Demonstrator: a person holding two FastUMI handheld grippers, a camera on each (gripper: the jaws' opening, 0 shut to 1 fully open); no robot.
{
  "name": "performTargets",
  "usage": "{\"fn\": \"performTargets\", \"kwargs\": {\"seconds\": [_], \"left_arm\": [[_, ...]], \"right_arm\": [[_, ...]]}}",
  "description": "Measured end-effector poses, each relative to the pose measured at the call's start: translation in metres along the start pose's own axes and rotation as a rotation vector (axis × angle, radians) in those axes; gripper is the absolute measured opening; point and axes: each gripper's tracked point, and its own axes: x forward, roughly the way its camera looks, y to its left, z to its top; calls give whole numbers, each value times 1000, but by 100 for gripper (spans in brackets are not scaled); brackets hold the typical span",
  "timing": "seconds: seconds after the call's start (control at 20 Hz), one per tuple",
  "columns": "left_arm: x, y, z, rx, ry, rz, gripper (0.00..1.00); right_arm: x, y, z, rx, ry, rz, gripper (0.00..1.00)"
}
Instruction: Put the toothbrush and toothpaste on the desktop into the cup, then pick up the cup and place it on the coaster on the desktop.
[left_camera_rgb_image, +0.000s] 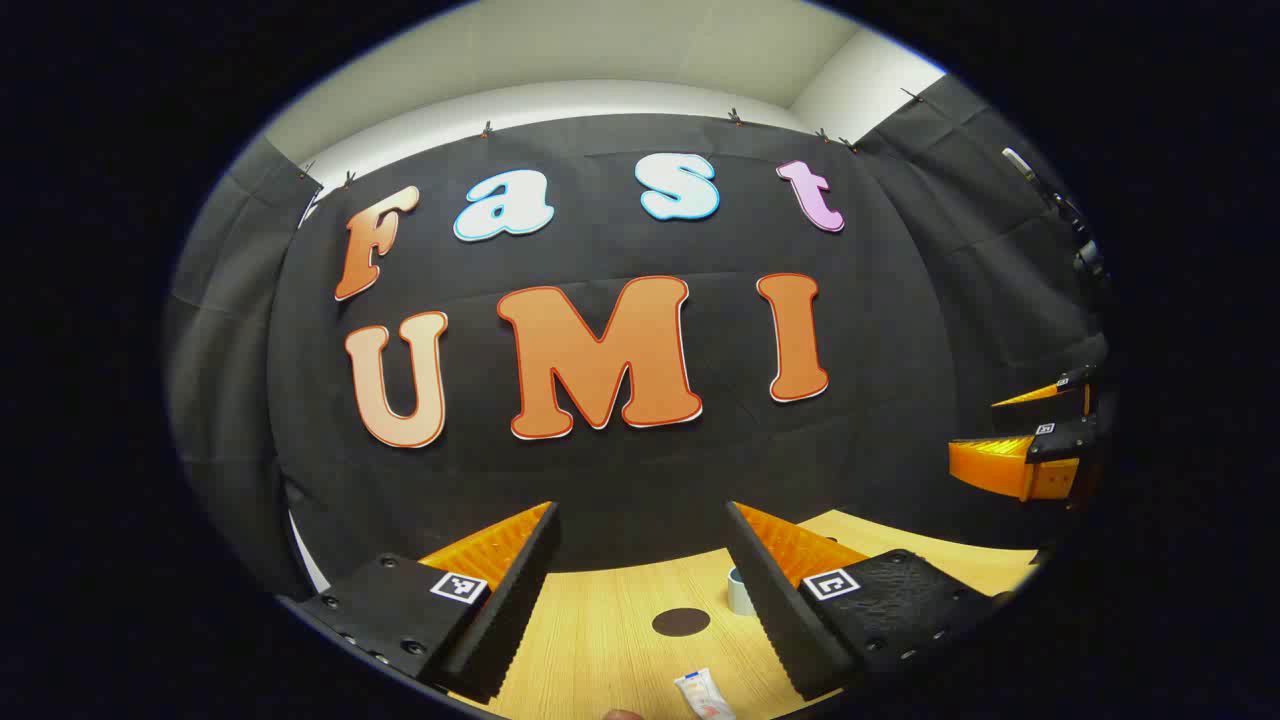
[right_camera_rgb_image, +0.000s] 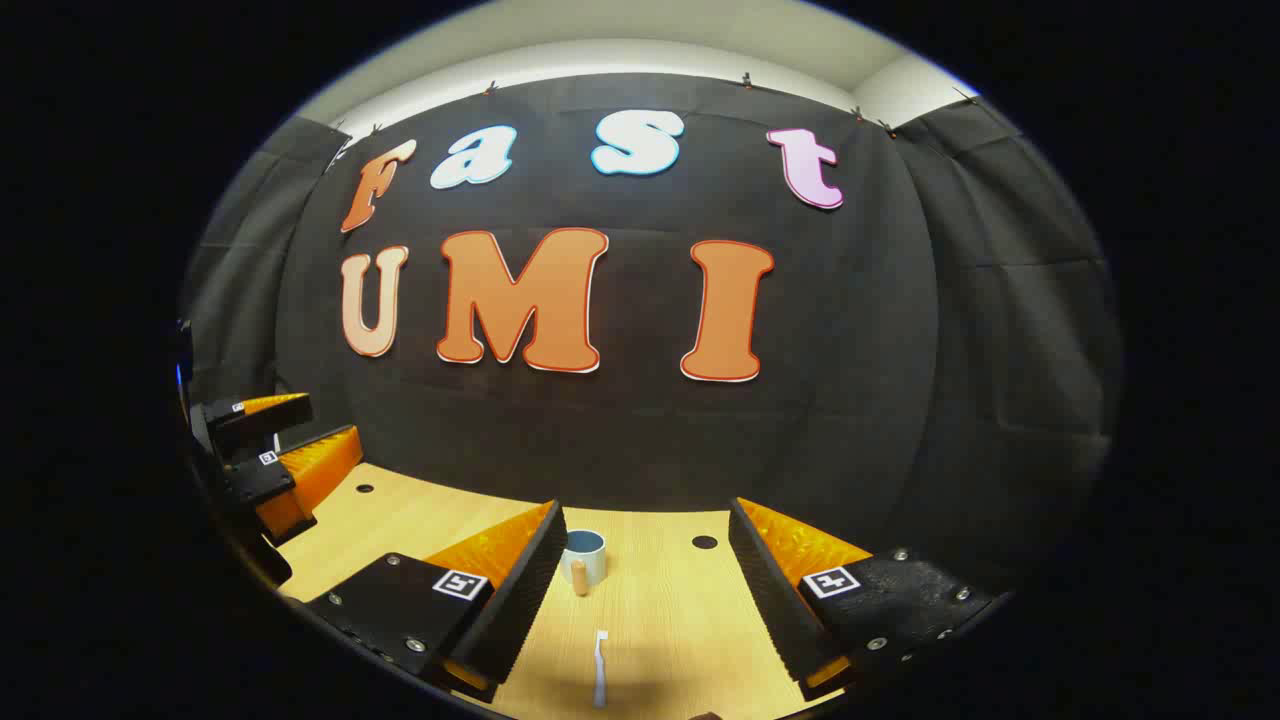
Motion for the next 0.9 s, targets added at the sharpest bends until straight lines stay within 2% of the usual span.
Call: {"fn": "performTargets", "kwargs": {"seconds": [0.35,0.6,0.9], "left_arm": [[1,2,-9,-37,40,77,98],[6,3,-4,-9,36,90,98],[15,4,-3,2,34,70,100]], "right_arm": [[8,1,-1,-16,6,79,99],[15,9,-6,3,21,113,99],[28,20,-7,-5,31,128,98]]}}
